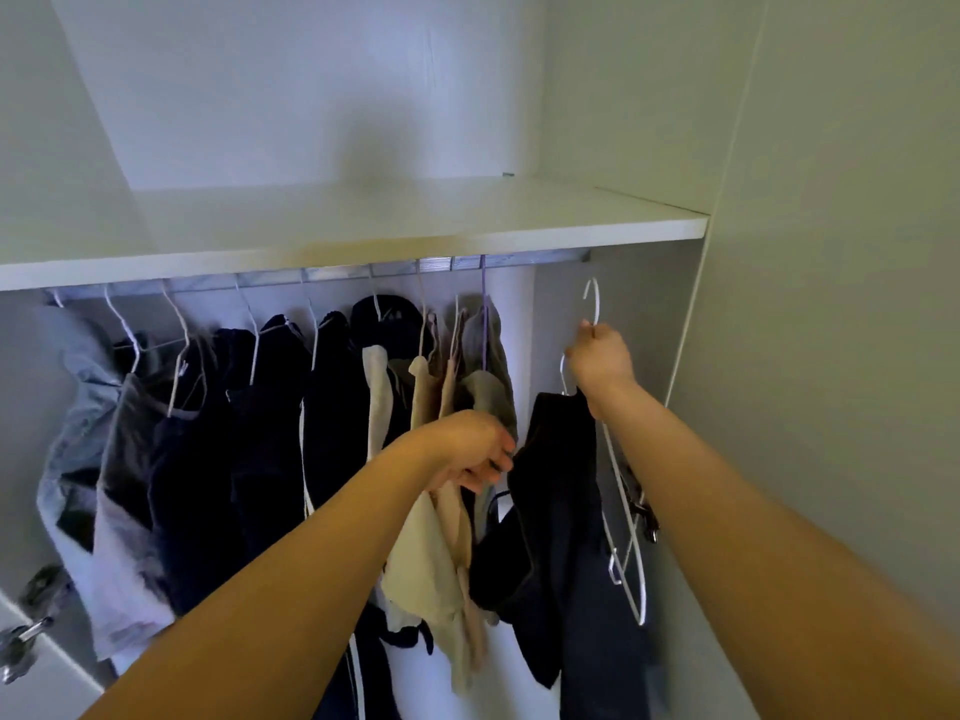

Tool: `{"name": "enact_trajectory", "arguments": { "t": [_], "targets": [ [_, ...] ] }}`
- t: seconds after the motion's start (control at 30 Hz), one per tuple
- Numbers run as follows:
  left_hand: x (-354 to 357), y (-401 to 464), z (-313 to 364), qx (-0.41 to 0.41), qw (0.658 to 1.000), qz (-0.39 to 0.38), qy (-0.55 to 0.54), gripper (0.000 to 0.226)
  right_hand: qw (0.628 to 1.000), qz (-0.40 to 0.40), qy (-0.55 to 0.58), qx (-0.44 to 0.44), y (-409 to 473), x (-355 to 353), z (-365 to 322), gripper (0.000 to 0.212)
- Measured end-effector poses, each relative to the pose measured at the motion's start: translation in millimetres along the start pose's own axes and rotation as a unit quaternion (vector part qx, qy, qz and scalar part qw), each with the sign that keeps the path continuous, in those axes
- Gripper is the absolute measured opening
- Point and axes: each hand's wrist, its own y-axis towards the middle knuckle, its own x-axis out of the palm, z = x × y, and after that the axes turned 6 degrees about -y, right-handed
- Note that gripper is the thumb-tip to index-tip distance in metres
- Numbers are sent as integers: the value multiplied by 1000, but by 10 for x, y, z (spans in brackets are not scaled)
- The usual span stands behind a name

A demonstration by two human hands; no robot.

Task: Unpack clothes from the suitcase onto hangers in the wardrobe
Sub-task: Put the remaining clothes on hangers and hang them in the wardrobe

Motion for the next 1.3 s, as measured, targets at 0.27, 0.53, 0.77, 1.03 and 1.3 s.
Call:
{"name": "enact_trajectory", "arguments": {
  "t": [0.27,0.53,0.77,1.03,1.3],
  "targets": [
    [-156,751,271,4,998,42,40,34,988,-57,-135,-47,783,327,-184,31],
    [-306,1339,606,17,993,56,100,50,978,-23,-188,-84,1657,508,-463,39],
    [-374,1667,747,16,994,59,87,40,966,-33,-229,-112,2057,675,-380,42],
    [-282,1748,724,13,997,41,63,34,962,-39,-258,-80,2170,618,-111,35],
    [-348,1633,680,74,992,105,9,27,996,10,-70,-62,1959,659,63,33]
  ]
}}
